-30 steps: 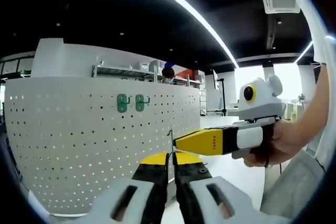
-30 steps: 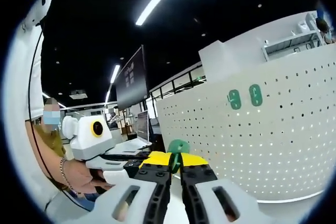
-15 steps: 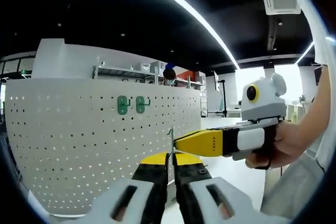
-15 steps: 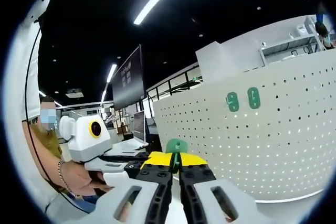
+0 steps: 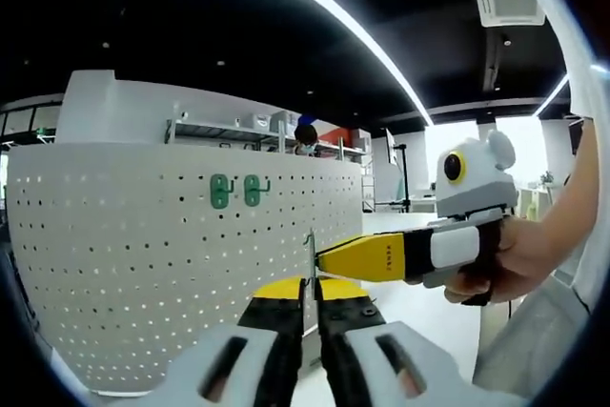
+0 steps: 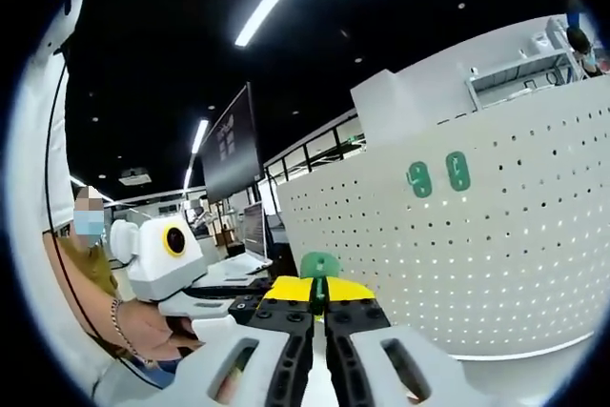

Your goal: Insert the hook assembly into the mounting plate slot until the hook locks in place.

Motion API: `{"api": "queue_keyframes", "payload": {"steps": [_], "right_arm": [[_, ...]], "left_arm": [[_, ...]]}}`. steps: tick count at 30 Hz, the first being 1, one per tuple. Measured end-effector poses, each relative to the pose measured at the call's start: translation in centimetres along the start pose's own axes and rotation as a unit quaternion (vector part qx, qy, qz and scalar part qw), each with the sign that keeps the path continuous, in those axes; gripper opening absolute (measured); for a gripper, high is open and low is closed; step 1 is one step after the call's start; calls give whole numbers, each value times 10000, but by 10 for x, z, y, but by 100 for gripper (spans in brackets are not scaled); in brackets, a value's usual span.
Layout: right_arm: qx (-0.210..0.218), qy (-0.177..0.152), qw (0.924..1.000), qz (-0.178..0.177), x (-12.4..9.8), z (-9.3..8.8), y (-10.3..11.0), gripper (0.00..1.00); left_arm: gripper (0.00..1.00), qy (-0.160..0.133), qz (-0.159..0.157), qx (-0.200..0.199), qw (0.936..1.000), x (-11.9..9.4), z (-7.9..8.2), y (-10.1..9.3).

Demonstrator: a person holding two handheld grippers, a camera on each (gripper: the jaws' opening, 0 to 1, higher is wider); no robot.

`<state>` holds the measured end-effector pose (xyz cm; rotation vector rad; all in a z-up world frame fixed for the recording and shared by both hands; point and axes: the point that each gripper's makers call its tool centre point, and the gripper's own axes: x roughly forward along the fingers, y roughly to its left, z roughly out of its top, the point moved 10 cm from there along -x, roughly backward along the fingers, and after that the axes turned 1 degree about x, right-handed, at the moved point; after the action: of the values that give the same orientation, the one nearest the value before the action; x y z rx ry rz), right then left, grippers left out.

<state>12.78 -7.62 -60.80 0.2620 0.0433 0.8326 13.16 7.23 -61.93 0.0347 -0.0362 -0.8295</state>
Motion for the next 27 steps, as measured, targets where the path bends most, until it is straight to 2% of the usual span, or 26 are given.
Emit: {"api": "queue_keyframes", "payload": {"steps": [2, 4, 8, 11, 12, 21, 27], "right_arm": [[19, 3, 10000, 3, 0, 0, 0, 0], [70, 1, 10000, 33, 0, 0, 1, 0], [60, 18, 10000, 50, -1, -1, 2, 0], [61, 32, 10000, 60, -1, -1, 2, 0], [98, 18, 9999, 70, -1, -1, 3, 0], [105, -1, 9999, 82, -2, 1, 3, 0], [74, 7, 9999, 73, -1, 2, 3, 0]], "left_arm": [[10, 32, -54, -26, 10000, 0, 0, -1], [21, 90, -69, -82, 9999, 2, -2, -1], [30, 205, -189, 87, 9996, 5, -3, -5], [42, 250, -218, 15, 9994, 6, -5, -5], [47, 296, -285, -130, 9991, 7, -6, -6], [76, 350, -260, -47, 9990, 9, -7, -8], [81, 366, -163, -94, 9992, 9, -6, -5]]}}
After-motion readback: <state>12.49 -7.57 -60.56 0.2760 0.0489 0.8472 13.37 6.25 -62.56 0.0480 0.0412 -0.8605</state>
